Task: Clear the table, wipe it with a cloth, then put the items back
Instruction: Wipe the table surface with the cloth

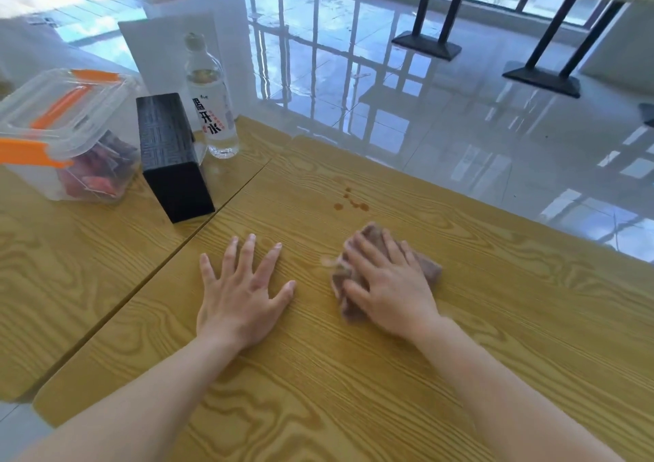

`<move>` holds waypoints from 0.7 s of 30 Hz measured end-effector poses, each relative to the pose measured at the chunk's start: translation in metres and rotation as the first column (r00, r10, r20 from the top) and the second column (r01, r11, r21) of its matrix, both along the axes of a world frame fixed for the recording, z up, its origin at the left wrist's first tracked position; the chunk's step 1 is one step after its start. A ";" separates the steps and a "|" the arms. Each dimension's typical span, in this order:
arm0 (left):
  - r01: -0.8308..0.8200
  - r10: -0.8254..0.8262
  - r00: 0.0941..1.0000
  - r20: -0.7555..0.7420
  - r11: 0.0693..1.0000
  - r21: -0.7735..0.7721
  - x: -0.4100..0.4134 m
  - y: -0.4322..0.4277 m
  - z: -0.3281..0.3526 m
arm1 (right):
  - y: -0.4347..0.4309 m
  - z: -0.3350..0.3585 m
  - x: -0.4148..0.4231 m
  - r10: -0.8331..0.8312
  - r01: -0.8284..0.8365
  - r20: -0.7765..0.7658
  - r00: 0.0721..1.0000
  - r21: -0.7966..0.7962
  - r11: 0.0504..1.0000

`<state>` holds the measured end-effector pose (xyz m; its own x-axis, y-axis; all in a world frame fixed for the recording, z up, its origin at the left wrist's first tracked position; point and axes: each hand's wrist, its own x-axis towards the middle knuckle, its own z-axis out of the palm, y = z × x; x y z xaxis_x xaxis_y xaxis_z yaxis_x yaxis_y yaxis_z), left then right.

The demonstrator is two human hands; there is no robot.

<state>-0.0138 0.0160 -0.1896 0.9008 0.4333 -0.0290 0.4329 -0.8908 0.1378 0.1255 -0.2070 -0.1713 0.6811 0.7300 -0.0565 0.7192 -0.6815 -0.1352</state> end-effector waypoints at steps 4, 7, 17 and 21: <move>-0.003 0.003 1.000 0.003 1.000 0.009 0.000 -0.002 0.000 | -0.069 -0.008 -0.025 0.116 -0.114 0.056 0.992 -0.034 0.993; -0.006 0.006 1.000 -0.002 1.000 0.016 0.001 -0.002 -0.001 | -0.047 0.002 0.033 -0.150 0.151 0.008 0.989 -0.070 0.986; -0.023 0.023 1.000 0.000 1.000 0.012 -0.001 -0.003 0.001 | -0.027 -0.005 -0.034 0.245 -0.246 0.044 0.968 0.015 0.969; -0.027 0.028 1.000 -0.006 0.999 0.018 0.001 -0.002 0.001 | -0.052 -0.002 0.025 0.056 -0.053 0.057 0.997 -0.052 0.997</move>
<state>-0.0133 0.0138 -0.1886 0.8884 0.4584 -0.0263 0.4581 -0.8810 0.1187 0.1510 -0.2585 -0.1737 0.6438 0.7631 -0.0559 0.7609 -0.6462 -0.0582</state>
